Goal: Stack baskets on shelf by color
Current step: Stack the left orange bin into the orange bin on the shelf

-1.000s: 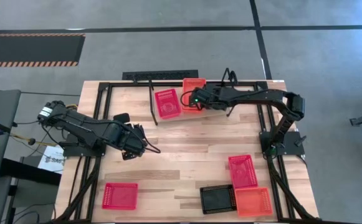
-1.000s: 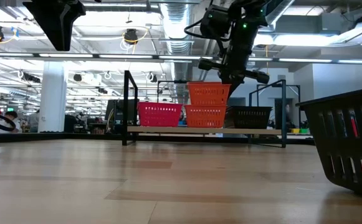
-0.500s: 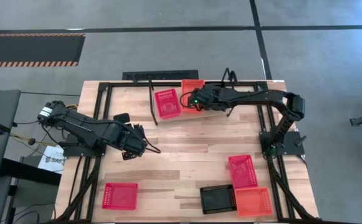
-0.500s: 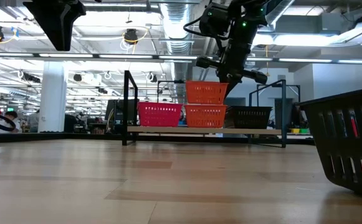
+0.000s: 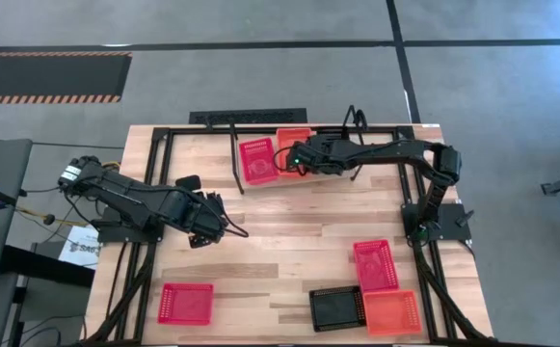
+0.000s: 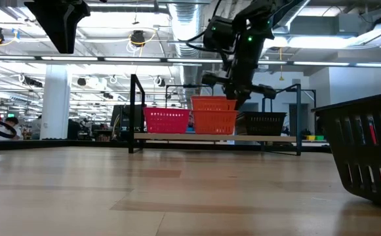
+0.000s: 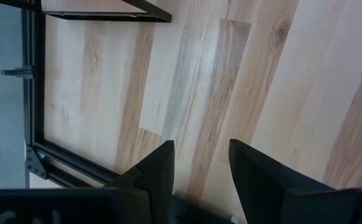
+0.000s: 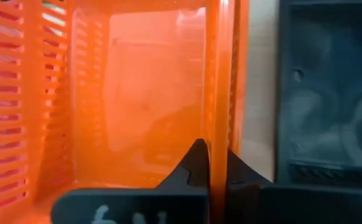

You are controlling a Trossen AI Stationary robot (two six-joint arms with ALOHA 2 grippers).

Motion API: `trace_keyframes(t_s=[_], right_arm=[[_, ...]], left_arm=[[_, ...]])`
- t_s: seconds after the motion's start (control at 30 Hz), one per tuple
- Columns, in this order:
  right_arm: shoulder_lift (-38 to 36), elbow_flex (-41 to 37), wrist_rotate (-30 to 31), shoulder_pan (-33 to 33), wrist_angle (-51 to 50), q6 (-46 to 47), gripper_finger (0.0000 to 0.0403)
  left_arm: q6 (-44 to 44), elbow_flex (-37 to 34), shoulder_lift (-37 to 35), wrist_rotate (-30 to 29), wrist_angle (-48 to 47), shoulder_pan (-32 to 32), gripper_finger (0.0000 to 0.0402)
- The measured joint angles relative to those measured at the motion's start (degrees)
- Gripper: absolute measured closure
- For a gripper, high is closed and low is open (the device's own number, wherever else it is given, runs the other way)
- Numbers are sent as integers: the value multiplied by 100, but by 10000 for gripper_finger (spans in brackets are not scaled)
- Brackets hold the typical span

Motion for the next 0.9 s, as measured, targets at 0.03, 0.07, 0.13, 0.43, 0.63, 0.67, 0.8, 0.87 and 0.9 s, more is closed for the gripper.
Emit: trace_keyframes(t_s=[0.03, 0.07, 0.13, 0.43, 0.63, 0.67, 0.8, 0.87, 0.9], right_arm=[[-36, -8, -25, 0, -3, -73, 386], [-68, -10, -37, 2, -20, -126, 378], [-122, 38, -37, 2, -53, -212, 359], [-152, 605, -34, 0, -281, -944, 285], [-161, 1016, -33, 2, -546, -1091, 251], [-159, 1056, -35, 2, -579, -1090, 248], [-161, 1120, -36, 23, -636, -1079, 240], [-160, 1120, -87, 26, -696, -1074, 239], [-160, 1120, -111, 26, -694, -1074, 239]], left_arm=[[0, 0, 0, -1, 4, 0, 261], [0, 0, 0, 1, 18, -1, 261], [-2, 0, 0, -3, 51, 0, 261], [-11, 2, 0, -8, 86, -1, 261], [-53, 2, 0, -10, 93, 1, 261], [-55, 2, 0, -10, 93, -1, 261], [-57, 2, 0, -10, 93, 0, 261], [-57, 2, 0, -10, 93, 0, 261], [-57, 2, 0, -12, 93, -1, 261]])
